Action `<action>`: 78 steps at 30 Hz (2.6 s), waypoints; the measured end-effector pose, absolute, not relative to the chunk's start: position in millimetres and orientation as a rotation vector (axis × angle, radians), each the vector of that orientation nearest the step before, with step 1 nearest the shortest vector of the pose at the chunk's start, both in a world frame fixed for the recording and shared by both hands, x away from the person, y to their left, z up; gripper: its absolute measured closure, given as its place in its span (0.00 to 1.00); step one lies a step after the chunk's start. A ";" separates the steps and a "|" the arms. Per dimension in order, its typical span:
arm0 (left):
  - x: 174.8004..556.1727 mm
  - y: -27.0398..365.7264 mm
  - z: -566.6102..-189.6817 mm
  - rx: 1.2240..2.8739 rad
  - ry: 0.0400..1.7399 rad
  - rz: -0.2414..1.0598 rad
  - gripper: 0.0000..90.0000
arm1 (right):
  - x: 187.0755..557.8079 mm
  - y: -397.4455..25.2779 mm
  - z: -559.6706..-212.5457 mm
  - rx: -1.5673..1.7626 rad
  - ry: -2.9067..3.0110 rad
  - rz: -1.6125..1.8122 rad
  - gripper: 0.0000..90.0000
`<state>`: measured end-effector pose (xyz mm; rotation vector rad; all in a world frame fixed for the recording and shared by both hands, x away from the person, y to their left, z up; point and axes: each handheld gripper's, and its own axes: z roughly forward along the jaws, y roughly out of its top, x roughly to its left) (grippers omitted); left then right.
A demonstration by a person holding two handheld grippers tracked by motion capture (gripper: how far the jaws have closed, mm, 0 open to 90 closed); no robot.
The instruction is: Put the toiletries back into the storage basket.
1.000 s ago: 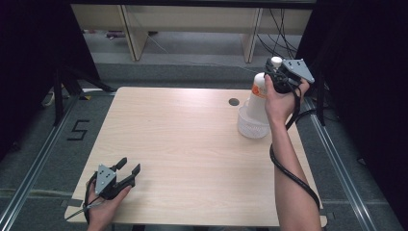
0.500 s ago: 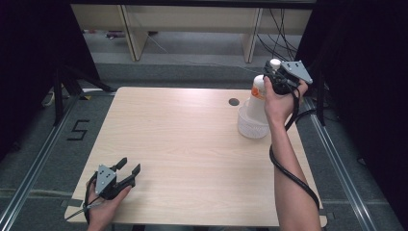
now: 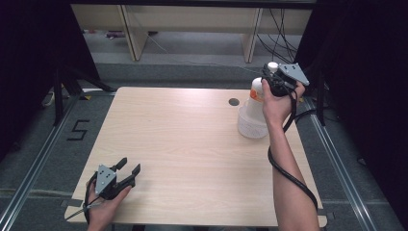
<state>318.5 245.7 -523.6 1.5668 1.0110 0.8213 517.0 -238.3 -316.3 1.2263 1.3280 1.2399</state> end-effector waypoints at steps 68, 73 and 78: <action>318.7 245.2 -523.6 1.572 1.007 0.817 0.46 | 517.2 -233.3 -365.0 1.310 1.397 1.200 0.66; 318.6 245.0 -523.6 1.571 1.005 0.818 0.46 | 516.5 -235.8 -365.6 1.286 1.407 1.178 0.64; 318.6 244.9 -523.6 1.572 1.004 0.817 0.46 | 512.7 -236.7 -365.0 1.313 1.417 1.185 0.52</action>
